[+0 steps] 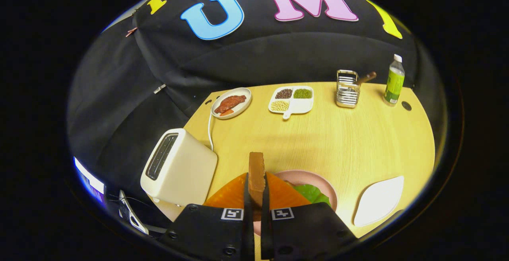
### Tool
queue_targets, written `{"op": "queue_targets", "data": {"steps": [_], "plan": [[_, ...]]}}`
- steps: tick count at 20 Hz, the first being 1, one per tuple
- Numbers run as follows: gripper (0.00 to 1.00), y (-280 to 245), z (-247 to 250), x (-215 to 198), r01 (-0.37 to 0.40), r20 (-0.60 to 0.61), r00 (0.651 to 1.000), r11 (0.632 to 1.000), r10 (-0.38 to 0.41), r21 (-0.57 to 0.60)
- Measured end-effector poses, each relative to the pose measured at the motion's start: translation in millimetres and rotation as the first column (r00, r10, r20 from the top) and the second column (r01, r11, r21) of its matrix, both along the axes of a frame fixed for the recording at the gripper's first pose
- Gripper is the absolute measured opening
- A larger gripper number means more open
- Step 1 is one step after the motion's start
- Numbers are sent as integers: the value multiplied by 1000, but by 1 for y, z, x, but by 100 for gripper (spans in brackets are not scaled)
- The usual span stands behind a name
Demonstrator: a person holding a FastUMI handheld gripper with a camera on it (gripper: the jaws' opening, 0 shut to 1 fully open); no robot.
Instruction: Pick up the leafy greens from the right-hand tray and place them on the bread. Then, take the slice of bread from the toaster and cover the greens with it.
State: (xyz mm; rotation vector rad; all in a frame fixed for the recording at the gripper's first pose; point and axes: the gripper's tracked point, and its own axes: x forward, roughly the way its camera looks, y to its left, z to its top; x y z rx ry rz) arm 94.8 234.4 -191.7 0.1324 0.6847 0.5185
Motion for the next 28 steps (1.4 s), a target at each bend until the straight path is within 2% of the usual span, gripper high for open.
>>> {"op": "queue_targets", "data": {"steps": [4, 7, 11, 13, 14, 15, 16, 19, 21, 22, 25, 28], "plan": [[11, -13, -23, -2, 6, -56, 998, 999, -4, 32], [11, -25, -45, -2, 14, -88, 996, 1000, -13, 12], [18, -46, -60, 2, 35, -96, 995, 999, -38, -35], [27, -57, -66, 4, 43, -94, 994, 997, -49, -70], [37, -61, -68, 4, 44, -89, 995, 995, -52, -85], [42, -67, -70, 5, 49, -79, 995, 993, -57, -107], [53, -71, -73, 5, 47, -71, 996, 991, -56, -127], [76, -80, -74, -3, 28, -64, 997, 987, -38, -160], [89, -87, -67, -5, 32, -25, 999, 983, -37, -181], [100, -90, -62, -6, 36, 3, 999, 981, -36, -191], [99, -101, -35, -11, 65, 86, 995, 980, -50, -187], [99, -115, 12, -12, 135, 199, 974, 982, -107, -133]]}}
